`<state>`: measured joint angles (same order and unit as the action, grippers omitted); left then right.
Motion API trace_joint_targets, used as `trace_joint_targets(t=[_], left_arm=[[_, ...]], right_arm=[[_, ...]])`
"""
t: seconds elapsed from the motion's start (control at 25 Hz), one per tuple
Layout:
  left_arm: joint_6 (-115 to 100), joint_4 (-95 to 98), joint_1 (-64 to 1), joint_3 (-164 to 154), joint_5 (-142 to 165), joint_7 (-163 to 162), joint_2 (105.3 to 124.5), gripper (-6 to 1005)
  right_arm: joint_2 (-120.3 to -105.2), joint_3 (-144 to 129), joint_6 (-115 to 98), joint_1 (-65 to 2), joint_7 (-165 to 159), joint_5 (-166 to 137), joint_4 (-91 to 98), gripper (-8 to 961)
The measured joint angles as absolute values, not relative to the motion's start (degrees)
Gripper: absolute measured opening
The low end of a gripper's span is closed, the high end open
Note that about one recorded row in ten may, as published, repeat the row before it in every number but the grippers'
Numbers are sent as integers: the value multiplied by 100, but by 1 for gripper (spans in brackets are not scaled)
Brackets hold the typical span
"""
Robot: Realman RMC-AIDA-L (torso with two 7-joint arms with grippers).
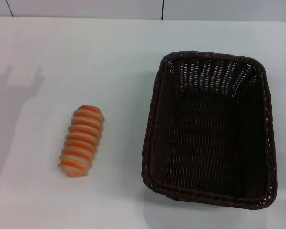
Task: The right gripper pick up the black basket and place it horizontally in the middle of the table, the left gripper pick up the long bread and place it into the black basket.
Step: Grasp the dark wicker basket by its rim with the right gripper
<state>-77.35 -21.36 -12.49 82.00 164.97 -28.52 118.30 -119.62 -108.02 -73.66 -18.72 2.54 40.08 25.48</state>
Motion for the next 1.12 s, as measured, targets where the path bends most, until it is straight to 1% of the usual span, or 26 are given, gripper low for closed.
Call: trace_joint_targets(t=[0.36,0.48,0.56,0.6,0.64,0.68,0.76,0.8,0.84,0.88,0.96,1.0,1.04,1.12], left_arm=[[-7649,-2177,-1250,8194,16523,-3217,11806,862],[-7401,-2228,-1282,8143,16539,-3894,11688,862],[-7121,-2333,-1302,8004,16536,-4446,11518,861],[-7121,-2333,-1302,8004,16536,-4446,11518,861],[-6924,-2437,-1304,7887,16542,-4731,11405,861],[-6478,-2739,-1306,7578,16542,-5285,11128,861],[-6210,-2948,-1306,7364,16545,-5606,10943,860],[-6210,-2948,-1306,7364,16545,-5606,10943,860],[-6016,-3185,-1308,7128,16543,-5886,10733,860],[-5945,-3322,-1301,7005,16543,-5989,10629,860],[-5860,-3503,-1277,6871,16542,-6053,10506,859],[-5860,-3503,-1277,6871,16542,-6053,10506,859],[-5598,-3923,-1185,6683,16543,-6077,10302,859],[-5325,-4223,-1103,6627,16544,-6053,10195,847]], right_arm=[[-11962,-10825,-7366,-1872,249,4008,2565,694],[-11962,-10810,-7366,-1874,247,4008,2567,694],[-11962,-10805,-7366,-1883,246,4008,2571,694],[-11962,-10803,-7366,-1886,246,4008,2572,693],[-11962,-10800,-7366,-1889,246,4007,2575,693],[-11962,-10795,-7366,-1889,246,4008,2575,693],[-11962,-10788,-7366,-1892,246,4008,2575,693],[-11962,-10787,-7365,-1894,245,4008,2575,693],[-11962,-10786,-7365,-1896,246,4007,2575,693],[-11962,-10786,-7365,-1897,246,4007,2575,694],[-11962,-10784,-7365,-1897,246,4008,2576,694],[-11962,-10784,-7365,-1898,246,4008,2577,695],[-11962,-10783,-7365,-1898,246,4008,2579,695],[-11962,-10783,-7365,-1898,245,4008,2589,695]])
